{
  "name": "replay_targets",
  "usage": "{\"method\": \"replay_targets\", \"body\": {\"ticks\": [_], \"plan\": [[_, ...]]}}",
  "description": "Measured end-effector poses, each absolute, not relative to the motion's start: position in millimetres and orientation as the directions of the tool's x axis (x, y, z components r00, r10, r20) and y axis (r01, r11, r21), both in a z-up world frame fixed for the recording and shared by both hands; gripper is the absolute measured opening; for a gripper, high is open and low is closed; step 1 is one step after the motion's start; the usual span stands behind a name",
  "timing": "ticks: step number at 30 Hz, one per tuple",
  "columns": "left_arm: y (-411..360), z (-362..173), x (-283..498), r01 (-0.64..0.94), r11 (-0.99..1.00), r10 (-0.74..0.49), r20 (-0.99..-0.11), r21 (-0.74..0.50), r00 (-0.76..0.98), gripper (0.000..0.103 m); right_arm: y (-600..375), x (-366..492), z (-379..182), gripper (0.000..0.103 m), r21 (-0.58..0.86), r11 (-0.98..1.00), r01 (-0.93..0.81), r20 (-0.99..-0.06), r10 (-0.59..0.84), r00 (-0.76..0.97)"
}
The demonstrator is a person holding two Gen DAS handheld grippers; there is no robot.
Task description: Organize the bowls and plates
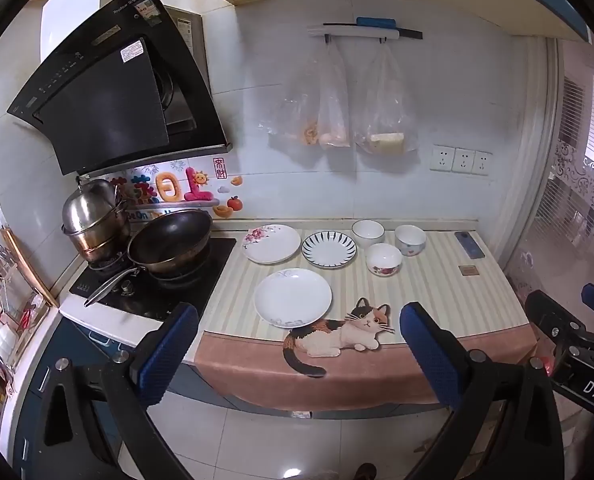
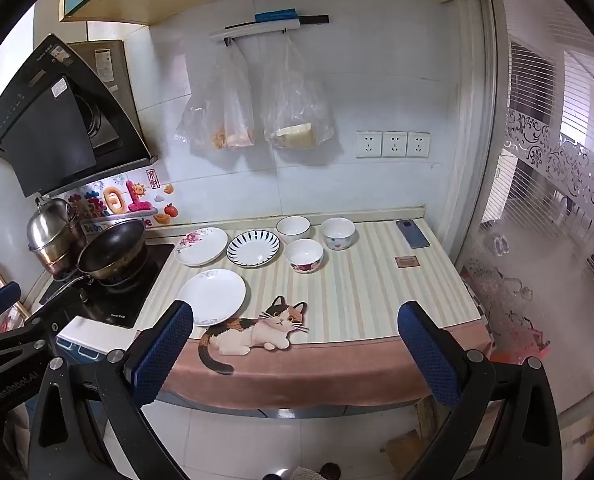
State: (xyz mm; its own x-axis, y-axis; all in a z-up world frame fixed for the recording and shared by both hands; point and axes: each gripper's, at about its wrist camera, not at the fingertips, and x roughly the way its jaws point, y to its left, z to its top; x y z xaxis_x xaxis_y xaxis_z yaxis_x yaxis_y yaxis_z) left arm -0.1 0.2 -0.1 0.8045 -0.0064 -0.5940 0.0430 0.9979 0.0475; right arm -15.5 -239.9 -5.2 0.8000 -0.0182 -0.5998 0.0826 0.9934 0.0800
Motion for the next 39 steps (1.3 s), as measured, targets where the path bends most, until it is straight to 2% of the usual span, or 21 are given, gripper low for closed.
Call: {"method": "replay_targets", "body": {"ticks": [39], "plan": [[-1,1,7,0.052,0.998,-0.014,-0.595,0.047,0.804,0.103,-238,-12,-8,0.103,0.091,0.991,0.102,-0.606,-0.027,0.795]]}}
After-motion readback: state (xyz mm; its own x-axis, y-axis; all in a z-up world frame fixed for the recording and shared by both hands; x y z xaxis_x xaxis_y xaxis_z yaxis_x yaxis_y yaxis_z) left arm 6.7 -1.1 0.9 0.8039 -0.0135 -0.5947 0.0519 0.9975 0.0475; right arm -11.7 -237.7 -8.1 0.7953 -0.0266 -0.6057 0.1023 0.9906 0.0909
